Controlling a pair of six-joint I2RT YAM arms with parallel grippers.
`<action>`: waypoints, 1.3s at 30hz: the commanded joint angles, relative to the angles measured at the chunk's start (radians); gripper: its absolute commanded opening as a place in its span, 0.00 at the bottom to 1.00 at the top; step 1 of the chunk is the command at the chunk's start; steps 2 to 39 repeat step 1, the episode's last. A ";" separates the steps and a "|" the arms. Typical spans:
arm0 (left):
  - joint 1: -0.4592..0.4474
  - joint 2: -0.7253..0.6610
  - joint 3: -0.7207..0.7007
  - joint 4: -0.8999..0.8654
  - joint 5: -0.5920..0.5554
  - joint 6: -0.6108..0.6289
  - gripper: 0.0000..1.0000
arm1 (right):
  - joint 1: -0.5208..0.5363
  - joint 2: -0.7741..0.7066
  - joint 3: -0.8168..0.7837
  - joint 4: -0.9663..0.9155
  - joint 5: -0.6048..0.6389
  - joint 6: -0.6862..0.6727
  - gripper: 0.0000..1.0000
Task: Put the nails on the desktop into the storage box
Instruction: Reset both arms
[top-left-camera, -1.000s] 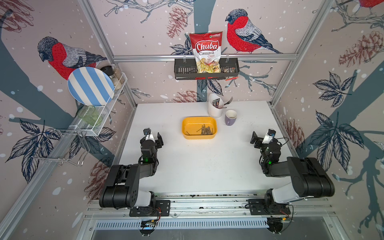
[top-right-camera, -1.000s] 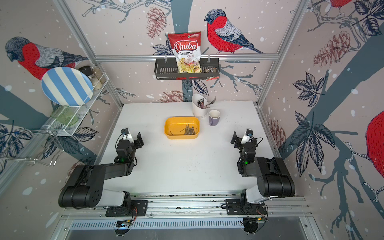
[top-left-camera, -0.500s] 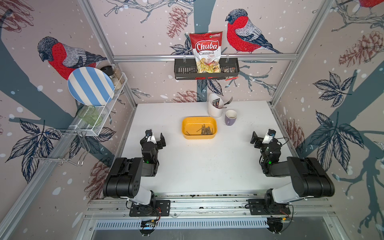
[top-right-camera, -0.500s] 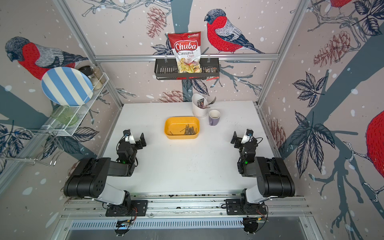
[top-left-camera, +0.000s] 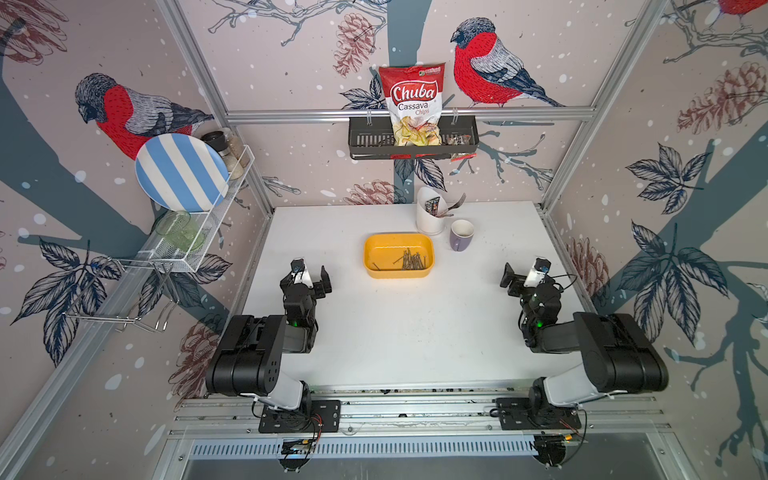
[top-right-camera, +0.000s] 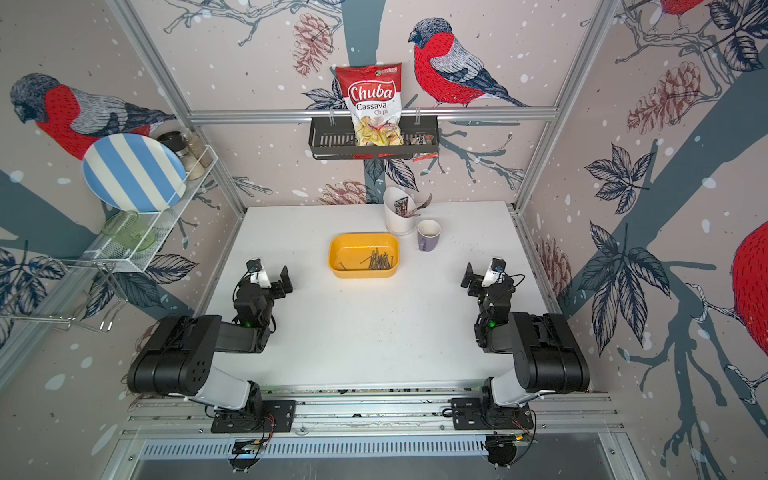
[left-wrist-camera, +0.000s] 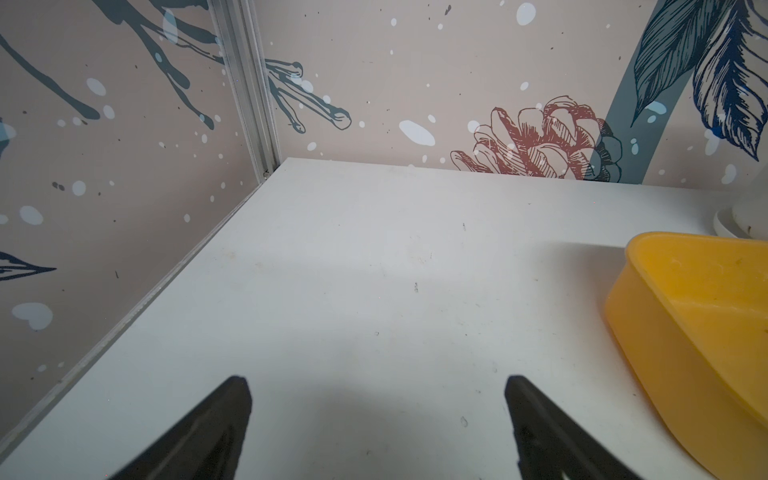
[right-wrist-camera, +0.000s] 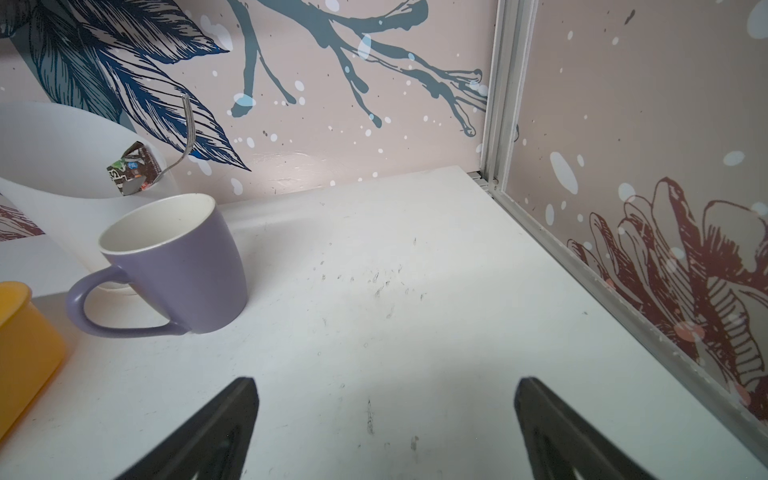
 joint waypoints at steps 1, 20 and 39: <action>-0.003 -0.003 0.001 0.037 0.003 0.011 0.97 | 0.002 -0.010 0.002 0.007 -0.002 0.000 1.00; -0.003 -0.003 0.001 0.037 0.003 0.011 0.97 | 0.002 -0.010 0.002 0.007 -0.002 0.000 1.00; -0.003 -0.003 0.001 0.037 0.003 0.011 0.97 | 0.002 -0.010 0.002 0.007 -0.002 0.000 1.00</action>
